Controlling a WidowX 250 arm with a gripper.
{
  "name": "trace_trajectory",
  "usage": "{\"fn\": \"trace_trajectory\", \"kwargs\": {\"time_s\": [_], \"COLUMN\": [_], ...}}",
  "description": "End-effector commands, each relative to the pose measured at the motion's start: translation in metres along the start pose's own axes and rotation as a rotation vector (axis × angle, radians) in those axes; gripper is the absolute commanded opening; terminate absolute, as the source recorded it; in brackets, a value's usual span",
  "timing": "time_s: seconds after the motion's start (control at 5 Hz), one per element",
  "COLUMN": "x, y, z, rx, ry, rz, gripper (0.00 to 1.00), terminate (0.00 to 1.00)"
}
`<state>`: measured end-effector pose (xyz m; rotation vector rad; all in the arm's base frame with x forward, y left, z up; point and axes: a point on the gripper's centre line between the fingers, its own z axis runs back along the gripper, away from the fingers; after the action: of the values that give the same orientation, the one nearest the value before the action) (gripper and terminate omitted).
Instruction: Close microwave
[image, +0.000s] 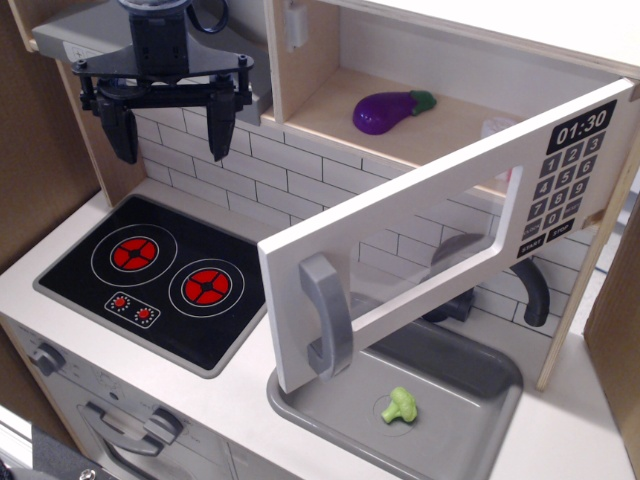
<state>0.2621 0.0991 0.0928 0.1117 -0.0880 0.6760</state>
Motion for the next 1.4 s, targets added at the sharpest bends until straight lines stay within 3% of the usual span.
{"fn": "trace_trajectory", "kwargs": {"time_s": [0.0,0.2,0.4,0.8,1.2], "x": [0.0,-0.016,-0.037,-0.07,-0.094], "y": [0.0,-0.022,-0.041,-0.076,-0.091], "z": [0.0,0.021,0.04,0.076,0.093], "rx": [0.0,-0.099,-0.15,-0.215,-0.279], "ry": [0.0,0.011,-0.005,0.019,0.01], "rz": [0.0,-0.127,-0.239,-0.421,-0.547], "gripper": [1.0,1.0,1.0,1.0,1.0], "terminate": [0.0,0.0,0.0,0.0,0.0]}}
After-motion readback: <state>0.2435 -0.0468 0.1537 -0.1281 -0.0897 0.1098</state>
